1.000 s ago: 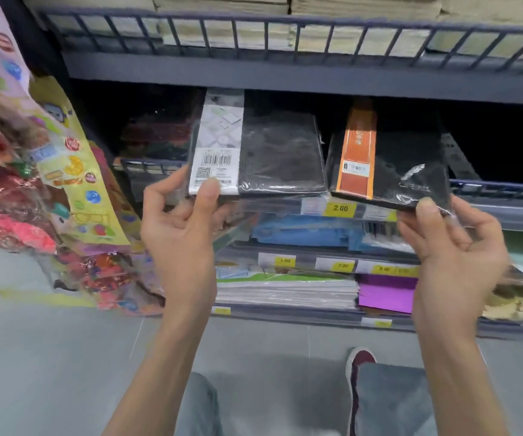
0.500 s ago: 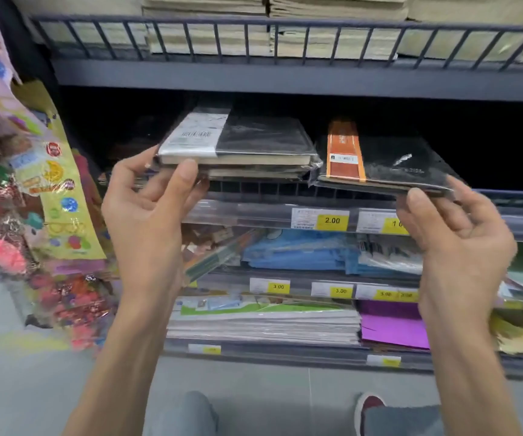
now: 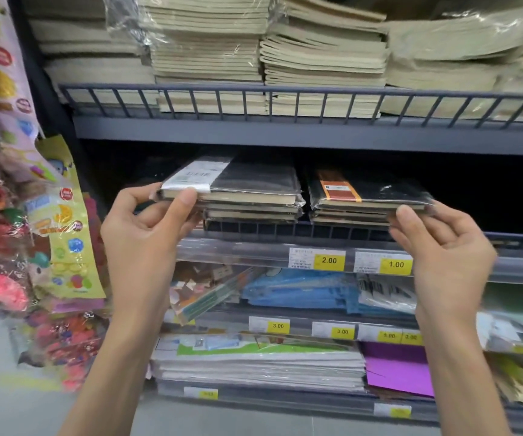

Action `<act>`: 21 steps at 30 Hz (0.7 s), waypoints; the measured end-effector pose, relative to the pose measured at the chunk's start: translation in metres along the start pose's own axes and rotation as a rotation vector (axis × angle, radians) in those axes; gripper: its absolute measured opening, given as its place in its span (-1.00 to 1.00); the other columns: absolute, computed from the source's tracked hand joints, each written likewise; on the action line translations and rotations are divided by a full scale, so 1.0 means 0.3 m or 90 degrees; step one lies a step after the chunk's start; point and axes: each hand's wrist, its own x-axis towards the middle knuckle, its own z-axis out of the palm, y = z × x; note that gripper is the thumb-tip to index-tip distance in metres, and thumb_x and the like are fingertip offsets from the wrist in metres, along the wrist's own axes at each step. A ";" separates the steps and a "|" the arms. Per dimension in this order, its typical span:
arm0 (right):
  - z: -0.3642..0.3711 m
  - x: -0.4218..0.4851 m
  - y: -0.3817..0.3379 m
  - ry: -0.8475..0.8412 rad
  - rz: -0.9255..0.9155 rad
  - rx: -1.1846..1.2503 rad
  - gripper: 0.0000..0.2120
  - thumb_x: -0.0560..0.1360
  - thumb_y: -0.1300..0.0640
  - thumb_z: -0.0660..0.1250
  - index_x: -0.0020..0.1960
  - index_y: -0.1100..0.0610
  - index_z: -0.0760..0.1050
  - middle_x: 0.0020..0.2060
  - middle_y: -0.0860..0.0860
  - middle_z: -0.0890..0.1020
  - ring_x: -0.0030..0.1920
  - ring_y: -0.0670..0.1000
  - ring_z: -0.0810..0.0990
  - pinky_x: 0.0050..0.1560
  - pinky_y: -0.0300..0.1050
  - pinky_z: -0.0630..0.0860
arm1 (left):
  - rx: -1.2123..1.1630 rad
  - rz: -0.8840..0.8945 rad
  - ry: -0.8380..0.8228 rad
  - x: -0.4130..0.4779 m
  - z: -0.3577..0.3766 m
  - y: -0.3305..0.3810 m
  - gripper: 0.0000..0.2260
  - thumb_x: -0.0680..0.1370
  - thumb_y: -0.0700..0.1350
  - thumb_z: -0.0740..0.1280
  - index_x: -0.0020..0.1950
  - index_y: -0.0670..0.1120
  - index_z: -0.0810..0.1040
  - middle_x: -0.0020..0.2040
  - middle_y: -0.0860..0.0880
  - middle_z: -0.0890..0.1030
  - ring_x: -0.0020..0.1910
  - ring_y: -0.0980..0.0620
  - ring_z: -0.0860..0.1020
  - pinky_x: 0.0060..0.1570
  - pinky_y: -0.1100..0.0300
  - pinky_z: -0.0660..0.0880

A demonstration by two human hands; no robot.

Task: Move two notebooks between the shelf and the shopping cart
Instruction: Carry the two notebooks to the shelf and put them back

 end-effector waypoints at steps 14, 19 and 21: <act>0.005 0.107 0.055 0.024 -0.004 -0.031 -0.77 0.43 0.20 0.55 0.02 0.11 0.56 -0.23 0.03 0.71 -0.15 0.02 0.73 -0.11 -0.17 0.65 | 0.063 0.047 0.087 0.077 0.081 -0.117 -0.80 0.47 -0.04 0.51 -0.03 0.00 0.52 -0.16 -0.04 0.74 -0.12 0.04 0.73 0.01 -0.02 0.64; -0.008 0.150 0.084 0.035 -0.032 -0.119 -0.73 0.42 0.06 0.56 0.08 0.08 0.62 -0.26 -0.02 0.51 -0.26 -0.14 0.48 -0.15 -0.28 0.53 | 0.086 0.069 0.093 0.099 0.092 -0.133 -0.82 0.50 -0.09 0.49 -0.04 -0.03 0.50 -0.15 -0.07 0.71 -0.16 0.02 0.72 -0.07 0.01 0.66; -0.013 0.160 0.090 0.040 -0.031 -0.118 -0.72 0.42 0.06 0.56 0.09 0.08 0.63 -0.29 -0.06 0.44 -0.32 -0.19 0.44 -0.14 -0.38 0.50 | 0.099 0.071 0.087 0.104 0.092 -0.139 -0.79 0.52 -0.09 0.48 0.01 -0.11 0.49 -0.22 -0.05 0.70 -0.22 -0.02 0.72 -0.12 0.00 0.67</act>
